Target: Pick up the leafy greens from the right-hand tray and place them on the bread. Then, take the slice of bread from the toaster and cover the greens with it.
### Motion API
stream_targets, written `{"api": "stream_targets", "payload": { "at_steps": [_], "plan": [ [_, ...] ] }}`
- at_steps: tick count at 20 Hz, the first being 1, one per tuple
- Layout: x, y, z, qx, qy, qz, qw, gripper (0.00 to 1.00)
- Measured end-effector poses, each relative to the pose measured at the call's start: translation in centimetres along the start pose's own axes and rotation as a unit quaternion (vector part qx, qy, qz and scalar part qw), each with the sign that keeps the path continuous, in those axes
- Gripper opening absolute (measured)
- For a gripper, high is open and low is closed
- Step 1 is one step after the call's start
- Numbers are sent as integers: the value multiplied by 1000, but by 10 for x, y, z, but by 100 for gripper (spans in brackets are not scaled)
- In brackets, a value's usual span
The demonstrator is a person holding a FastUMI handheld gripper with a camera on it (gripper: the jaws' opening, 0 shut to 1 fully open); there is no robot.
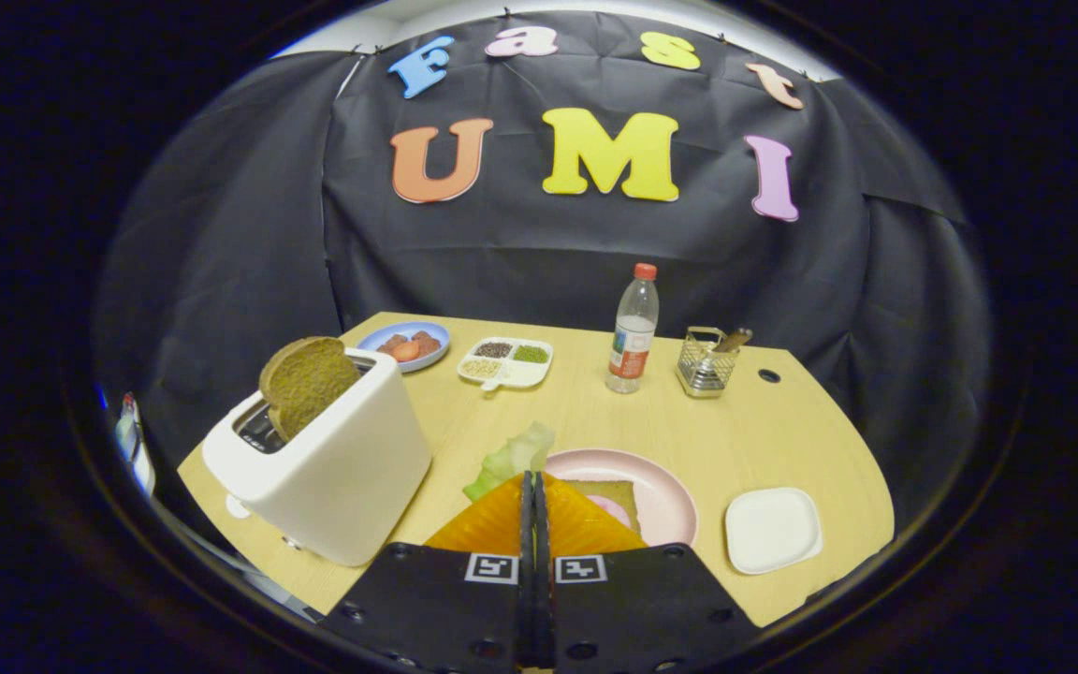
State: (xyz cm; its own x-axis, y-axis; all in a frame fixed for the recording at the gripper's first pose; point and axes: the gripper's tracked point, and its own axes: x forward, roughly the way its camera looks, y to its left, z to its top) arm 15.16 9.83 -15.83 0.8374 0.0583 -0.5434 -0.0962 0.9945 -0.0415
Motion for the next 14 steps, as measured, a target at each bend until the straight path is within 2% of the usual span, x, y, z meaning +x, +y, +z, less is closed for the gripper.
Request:
{"api": "stream_targets", "payload": {
  "at_steps": [9,14],
  "plan": [
    [65,-35,-23,28,47,-18,998,0],
    [81,-50,-32,44,59,-24,997,0]
  ]
}}
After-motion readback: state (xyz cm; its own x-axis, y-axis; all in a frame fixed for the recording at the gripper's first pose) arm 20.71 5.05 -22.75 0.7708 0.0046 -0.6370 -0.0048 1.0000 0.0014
